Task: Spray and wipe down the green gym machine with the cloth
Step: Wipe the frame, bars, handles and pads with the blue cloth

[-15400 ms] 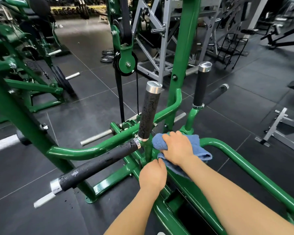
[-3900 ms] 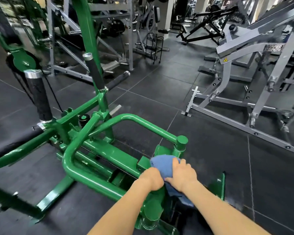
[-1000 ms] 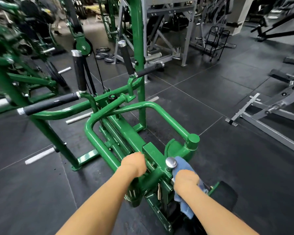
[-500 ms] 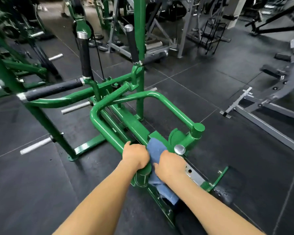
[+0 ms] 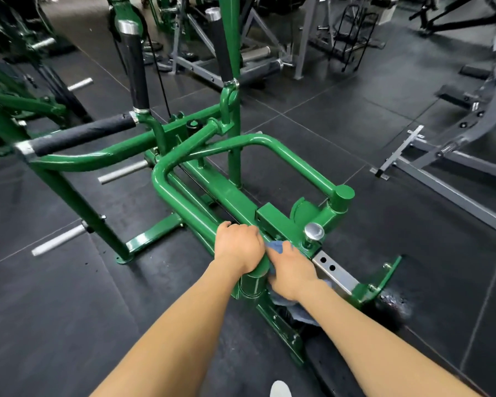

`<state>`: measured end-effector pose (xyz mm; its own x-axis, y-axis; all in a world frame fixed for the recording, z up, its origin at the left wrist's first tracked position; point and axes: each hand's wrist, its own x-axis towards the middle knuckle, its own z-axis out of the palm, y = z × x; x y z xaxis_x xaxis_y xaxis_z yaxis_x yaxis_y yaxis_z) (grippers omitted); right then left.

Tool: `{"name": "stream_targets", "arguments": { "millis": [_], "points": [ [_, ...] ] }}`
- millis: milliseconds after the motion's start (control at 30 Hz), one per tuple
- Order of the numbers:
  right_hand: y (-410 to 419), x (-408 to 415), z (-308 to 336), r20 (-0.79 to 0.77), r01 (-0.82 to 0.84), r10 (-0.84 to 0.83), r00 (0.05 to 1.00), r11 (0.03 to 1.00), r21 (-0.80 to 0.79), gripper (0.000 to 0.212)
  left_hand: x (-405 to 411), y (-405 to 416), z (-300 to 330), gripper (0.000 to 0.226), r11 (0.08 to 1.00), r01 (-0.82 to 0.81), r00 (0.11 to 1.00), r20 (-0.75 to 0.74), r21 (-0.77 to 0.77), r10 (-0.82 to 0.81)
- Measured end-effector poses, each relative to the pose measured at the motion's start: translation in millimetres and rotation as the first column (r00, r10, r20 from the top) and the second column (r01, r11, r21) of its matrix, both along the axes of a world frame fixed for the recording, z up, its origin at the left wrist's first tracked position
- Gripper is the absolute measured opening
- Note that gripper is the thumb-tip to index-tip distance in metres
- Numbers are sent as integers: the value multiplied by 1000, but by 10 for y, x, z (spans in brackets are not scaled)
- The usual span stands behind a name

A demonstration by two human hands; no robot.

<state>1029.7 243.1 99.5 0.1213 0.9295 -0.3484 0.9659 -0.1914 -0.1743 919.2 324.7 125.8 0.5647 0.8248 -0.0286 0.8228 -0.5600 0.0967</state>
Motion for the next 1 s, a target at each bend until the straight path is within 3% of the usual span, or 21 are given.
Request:
{"name": "stream_targets", "arguments": {
  "millis": [67, 233, 333, 433, 533, 667, 767, 867, 933, 1000],
  "points": [
    [-95, 59, -23, -25, 34, -34, 999, 999, 3, 55, -4, -9, 19, 30, 1000, 2, 1000, 17, 3, -2],
    [23, 175, -14, 147, 157, -153, 977, 988, -11, 62, -5, -3, 5, 30, 1000, 3, 1000, 25, 14, -3],
    [238, 96, -29, 147, 256, -249, 957, 966, -28, 59, -3, 13, -3, 27, 1000, -4, 1000, 8, 17, 4],
    [301, 4, -23, 156, 321, -320, 934, 947, 19, 70, -5, -8, -4, 25, 999, 10, 1000, -7, 49, -10],
    [60, -79, -61, 171, 244, -250, 953, 968, 55, 54, 1, 2, 12, 25, 998, 21, 1000, -23, 65, -19],
    [-297, -35, -65, 32, 175, -173, 984, 983, -58, 47, -4, -15, 48, 31, 1000, -11, 998, -66, -4, 11],
    [-108, 38, 168, 132, 180, -178, 975, 984, 1, 46, 47, 26, 129, 28, 991, -14, 994, -109, -130, 0],
    [203, -5, 383, 145, 219, -249, 958, 956, 195, 59, 119, 179, 255, 22, 952, -168, 974, 104, -256, 200],
    [394, -31, 345, 166, 204, -250, 954, 947, 250, 68, 116, 253, 265, 25, 949, -257, 938, 188, -184, 291],
    [542, -29, 191, 190, 192, -228, 955, 963, 190, 71, 77, 274, 192, 23, 968, -242, 965, 83, -68, 247]
  ]
}}
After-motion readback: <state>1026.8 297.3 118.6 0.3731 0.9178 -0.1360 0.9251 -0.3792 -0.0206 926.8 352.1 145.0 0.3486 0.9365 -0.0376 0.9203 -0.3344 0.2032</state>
